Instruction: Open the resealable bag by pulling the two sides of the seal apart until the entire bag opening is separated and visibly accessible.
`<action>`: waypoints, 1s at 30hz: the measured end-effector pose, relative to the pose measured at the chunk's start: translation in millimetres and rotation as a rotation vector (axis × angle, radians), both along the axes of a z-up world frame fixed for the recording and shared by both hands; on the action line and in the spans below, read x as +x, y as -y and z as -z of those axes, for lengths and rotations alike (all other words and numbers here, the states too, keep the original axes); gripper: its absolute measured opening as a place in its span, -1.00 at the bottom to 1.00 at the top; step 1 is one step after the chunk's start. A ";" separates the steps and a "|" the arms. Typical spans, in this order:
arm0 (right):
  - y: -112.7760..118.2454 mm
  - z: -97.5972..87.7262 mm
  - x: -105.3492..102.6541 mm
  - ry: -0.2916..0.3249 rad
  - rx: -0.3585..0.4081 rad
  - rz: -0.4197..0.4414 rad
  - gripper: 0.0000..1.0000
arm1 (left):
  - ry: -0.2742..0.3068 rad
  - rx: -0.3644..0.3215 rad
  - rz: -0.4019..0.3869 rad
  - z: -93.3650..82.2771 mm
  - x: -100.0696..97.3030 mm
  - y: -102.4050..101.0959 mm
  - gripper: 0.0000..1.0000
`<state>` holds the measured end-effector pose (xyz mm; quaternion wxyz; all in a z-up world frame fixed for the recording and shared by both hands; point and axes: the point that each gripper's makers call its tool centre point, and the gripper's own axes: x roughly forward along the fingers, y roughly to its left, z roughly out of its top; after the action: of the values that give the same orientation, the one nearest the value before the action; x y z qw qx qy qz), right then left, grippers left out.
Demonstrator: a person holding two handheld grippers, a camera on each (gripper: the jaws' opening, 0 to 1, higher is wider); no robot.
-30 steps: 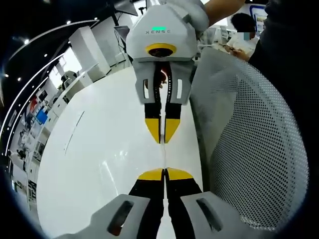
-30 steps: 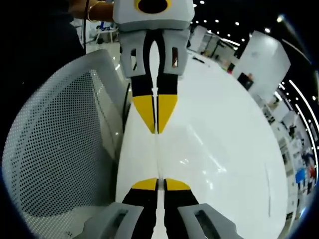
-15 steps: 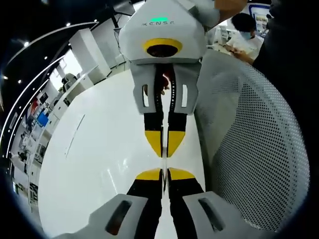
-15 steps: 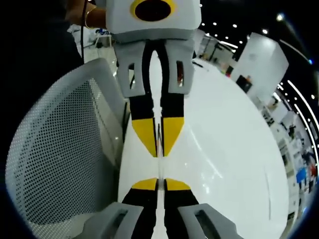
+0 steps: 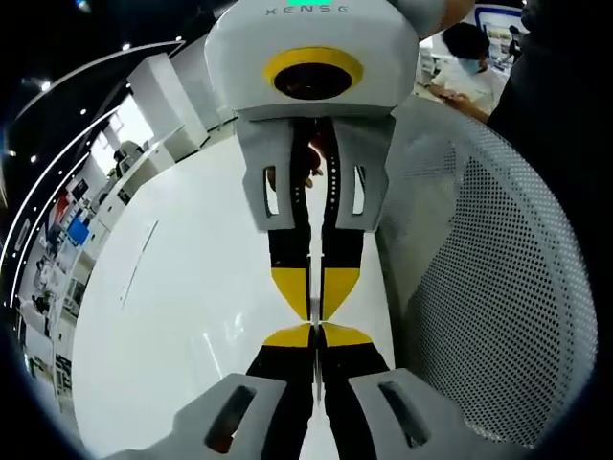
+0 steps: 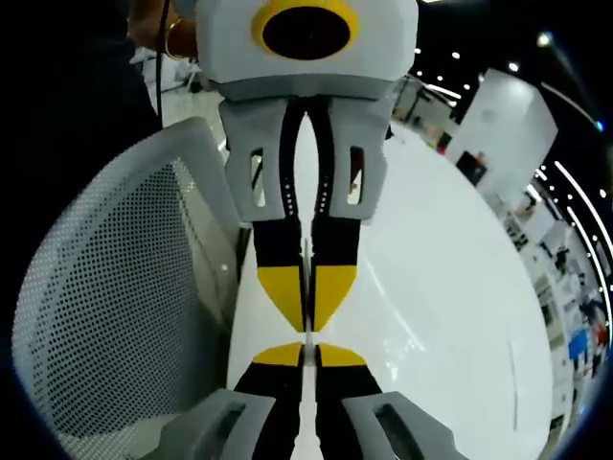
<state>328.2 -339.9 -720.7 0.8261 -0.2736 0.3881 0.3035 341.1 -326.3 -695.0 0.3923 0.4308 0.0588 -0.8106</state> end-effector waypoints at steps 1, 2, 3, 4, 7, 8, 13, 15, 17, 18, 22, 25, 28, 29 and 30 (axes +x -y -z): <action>1.9 2.0 -1.6 -0.001 -0.003 0.009 -1.00 | 0.001 -0.004 0.006 -0.4 -0.1 -0.6 -1.00; 8.4 7.2 -5.6 -0.017 -0.036 0.011 -1.00 | 0.000 -0.005 0.006 -2.5 0.9 -2.3 -1.00; 10.7 4.3 -7.5 -0.011 0.024 0.065 -1.00 | -0.038 -0.018 -0.010 -8.2 1.9 -3.9 -1.00; 9.7 4.4 -7.4 -0.013 0.010 0.063 -1.00 | -0.033 -0.016 -0.003 -8.8 0.5 -3.6 -1.00; 10.5 -7.0 -2.3 0.019 0.005 0.068 -1.00 | -0.026 -0.032 -0.014 -10.2 3.7 0.6 -1.00; 7.8 -8.5 -0.8 0.025 0.011 0.067 -1.00 | -0.026 -0.034 -0.015 -10.2 3.4 1.4 -1.00; -4.3 -15.3 8.7 0.043 0.017 0.044 -1.00 | -0.009 -0.034 0.005 -10.0 -4.4 13.1 -1.00; -7.1 -17.3 12.1 0.050 0.020 0.039 -1.00 | -0.006 -0.025 0.018 -7.7 -6.0 14.0 -1.00; -7.3 -16.7 10.9 0.046 0.020 0.032 -1.00 | -0.025 -0.030 0.002 -7.4 -6.7 13.4 -1.00; -7.4 -18.8 11.4 0.054 0.021 0.032 -1.00 | -0.039 -0.041 -0.025 -9.2 -6.0 13.3 -1.00; 3.6 -15.1 5.7 0.049 0.001 0.049 -1.00 | -0.065 -0.052 -0.046 -16.2 -1.6 10.3 -1.00; 11.1 -14.1 3.2 0.044 -0.017 0.059 -1.00 | -0.048 -0.062 -0.040 -23.3 0.2 8.1 -1.00; 14.4 -12.5 0.9 0.040 -0.020 0.064 -1.00 | -0.049 -0.063 -0.036 -25.4 0.4 6.6 -1.00; 15.4 -12.2 0.3 0.040 -0.020 0.066 -1.00 | -0.050 -0.064 -0.035 -25.7 0.5 6.4 -1.00; 15.9 -12.3 -0.2 0.039 -0.016 0.069 -1.00 | -0.052 -0.064 -0.036 -26.4 0.6 5.9 -1.00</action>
<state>328.0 -355.8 -708.4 0.8414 -0.2725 0.3834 0.2663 341.7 -332.2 -668.6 0.4187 0.3958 0.0506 -0.8157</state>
